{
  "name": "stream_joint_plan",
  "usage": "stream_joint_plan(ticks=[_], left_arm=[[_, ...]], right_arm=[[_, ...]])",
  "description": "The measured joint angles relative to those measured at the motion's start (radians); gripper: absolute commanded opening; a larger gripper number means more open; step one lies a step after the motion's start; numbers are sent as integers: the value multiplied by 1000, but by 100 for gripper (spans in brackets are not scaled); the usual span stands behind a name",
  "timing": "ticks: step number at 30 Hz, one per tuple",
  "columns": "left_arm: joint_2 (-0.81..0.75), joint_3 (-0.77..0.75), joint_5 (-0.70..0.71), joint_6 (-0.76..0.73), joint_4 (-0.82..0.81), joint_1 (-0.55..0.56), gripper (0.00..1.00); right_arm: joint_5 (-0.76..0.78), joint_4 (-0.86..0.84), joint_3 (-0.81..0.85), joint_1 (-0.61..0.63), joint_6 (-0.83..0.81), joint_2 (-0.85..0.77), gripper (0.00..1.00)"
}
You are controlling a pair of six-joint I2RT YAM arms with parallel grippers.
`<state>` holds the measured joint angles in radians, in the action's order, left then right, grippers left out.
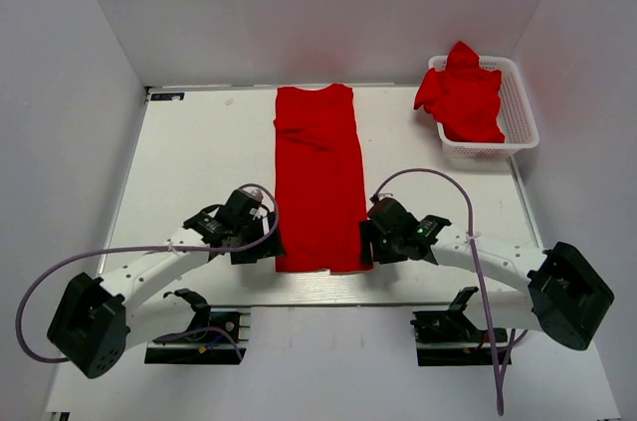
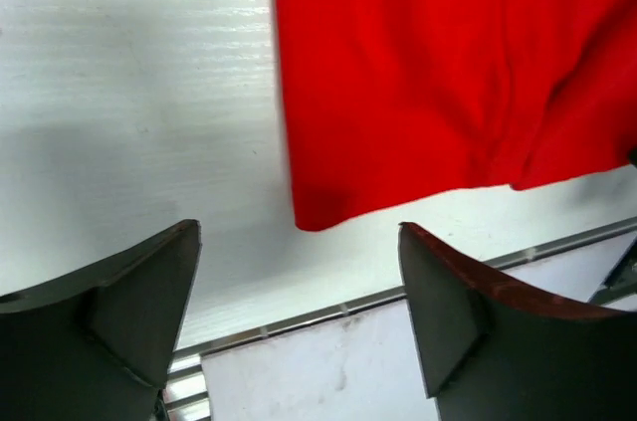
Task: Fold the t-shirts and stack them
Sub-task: Grab the bottom of the folded rectangular tshirt with both arms
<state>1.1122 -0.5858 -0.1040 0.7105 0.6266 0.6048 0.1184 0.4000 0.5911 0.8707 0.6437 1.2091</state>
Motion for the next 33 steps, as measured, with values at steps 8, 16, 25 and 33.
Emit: stream_joint_plan(ticks=[8, 16, 25, 33], left_arm=[[12, 49, 10, 40, -48, 47, 76], [82, 66, -10, 45, -155, 82, 51], [114, 76, -19, 72, -201, 102, 0], [101, 6, -11, 49, -169, 105, 0]], right_arm=[[-18, -52, 0, 0, 7, 45, 50], [-37, -100, 2, -1, 7, 99, 33], [-47, -107, 2, -2, 4, 106, 0], [-27, -72, 24, -3, -1, 98, 0]])
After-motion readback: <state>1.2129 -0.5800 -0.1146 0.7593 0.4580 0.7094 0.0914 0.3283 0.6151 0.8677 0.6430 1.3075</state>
